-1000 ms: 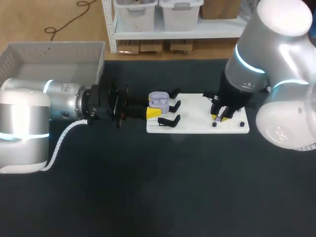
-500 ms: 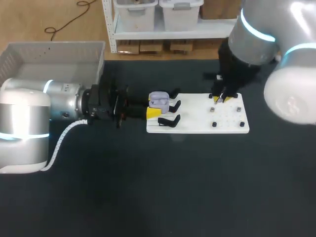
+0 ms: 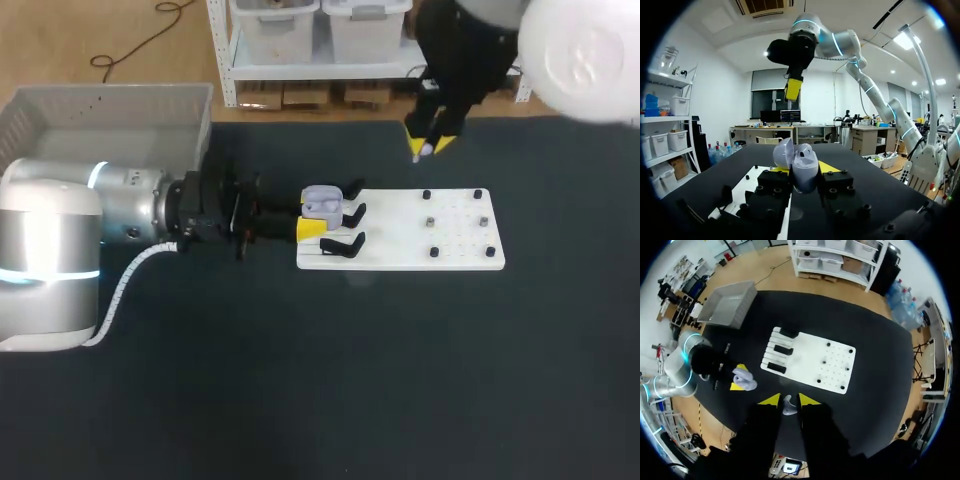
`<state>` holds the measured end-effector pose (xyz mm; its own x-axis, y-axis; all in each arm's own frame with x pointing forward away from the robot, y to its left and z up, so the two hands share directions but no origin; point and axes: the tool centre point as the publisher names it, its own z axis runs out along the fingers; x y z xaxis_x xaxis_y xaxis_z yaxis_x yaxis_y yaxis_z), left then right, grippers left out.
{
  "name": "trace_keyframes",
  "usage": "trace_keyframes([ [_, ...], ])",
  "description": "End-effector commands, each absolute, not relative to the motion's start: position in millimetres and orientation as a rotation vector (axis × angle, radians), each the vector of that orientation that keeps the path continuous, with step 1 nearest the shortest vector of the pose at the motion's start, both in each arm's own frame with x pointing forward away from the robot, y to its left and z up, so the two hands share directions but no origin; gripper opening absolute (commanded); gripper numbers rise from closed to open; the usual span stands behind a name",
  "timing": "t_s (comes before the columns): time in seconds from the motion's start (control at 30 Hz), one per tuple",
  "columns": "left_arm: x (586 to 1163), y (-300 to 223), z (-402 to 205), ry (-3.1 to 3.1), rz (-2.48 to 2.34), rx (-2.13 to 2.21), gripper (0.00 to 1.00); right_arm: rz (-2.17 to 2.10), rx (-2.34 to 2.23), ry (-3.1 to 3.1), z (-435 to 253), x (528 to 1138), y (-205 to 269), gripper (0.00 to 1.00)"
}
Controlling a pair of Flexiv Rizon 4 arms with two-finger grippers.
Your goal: Pick up each earbud case from the left stands, insert the matching earbuds, close the lid, and place the case in the box.
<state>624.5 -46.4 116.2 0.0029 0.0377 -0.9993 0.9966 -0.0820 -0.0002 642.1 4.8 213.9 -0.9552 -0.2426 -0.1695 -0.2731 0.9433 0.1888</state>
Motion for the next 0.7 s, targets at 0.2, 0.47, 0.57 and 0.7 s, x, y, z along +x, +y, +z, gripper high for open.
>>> trace_keyframes([
  [0.2, 623.2, -46.3, 115.9, 1.197, -1.246, 1.295, 0.0, 0.282, -0.539, 2.944, 206.3, 638.5, 44.8, 0.0],
  [0.47, 623.2, -46.3, 115.9, 1.197, -1.246, 1.295, 0.0, 0.261, -0.479, 2.945, 194.6, 645.2, 47.1, 0.0],
  [0.57, 623.2, -46.3, 115.9, 1.197, -1.246, 1.295, 0.0, 0.261, -0.479, 2.945, 194.6, 645.2, 47.1, 0.0],
  [0.7, 623.2, -46.3, 115.9, 1.197, -1.246, 1.295, 0.0, 0.261, -0.479, 2.945, 194.6, 645.2, 47.1, 0.0],
])
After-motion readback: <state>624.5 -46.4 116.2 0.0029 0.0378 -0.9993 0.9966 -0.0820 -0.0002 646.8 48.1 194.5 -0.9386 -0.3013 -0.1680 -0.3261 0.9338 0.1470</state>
